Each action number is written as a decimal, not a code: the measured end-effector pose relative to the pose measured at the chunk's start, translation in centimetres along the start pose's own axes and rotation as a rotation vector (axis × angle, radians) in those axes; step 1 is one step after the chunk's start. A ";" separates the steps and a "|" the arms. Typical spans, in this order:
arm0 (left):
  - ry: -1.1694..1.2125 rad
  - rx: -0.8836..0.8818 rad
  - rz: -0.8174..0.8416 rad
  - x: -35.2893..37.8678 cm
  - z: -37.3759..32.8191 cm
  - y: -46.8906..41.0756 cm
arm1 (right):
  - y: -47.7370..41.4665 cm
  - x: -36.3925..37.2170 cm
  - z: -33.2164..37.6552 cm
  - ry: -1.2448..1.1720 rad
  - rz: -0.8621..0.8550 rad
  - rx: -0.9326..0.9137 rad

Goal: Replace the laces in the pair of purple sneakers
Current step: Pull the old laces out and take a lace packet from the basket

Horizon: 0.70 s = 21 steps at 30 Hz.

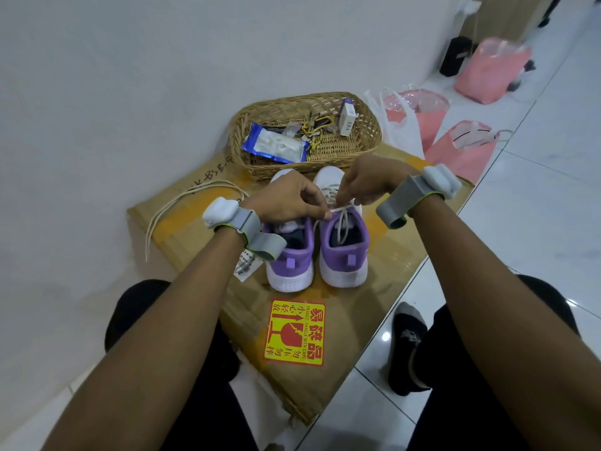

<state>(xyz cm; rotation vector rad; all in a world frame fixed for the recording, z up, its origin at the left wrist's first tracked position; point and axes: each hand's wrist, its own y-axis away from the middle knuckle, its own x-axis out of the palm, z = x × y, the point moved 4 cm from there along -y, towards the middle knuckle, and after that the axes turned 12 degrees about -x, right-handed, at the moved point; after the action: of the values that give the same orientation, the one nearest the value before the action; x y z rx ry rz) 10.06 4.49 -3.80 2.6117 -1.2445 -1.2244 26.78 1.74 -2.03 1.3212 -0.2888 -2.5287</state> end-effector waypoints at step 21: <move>0.040 0.002 -0.058 -1.3 0.5 1.4 | -0.5 1.0 1.5 0.192 -0.194 -0.222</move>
<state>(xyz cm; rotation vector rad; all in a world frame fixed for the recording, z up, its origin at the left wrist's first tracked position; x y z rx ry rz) 8.32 4.52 -2.89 2.6781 -1.1725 -1.1735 24.88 1.98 -2.13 1.5500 0.1627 -2.4704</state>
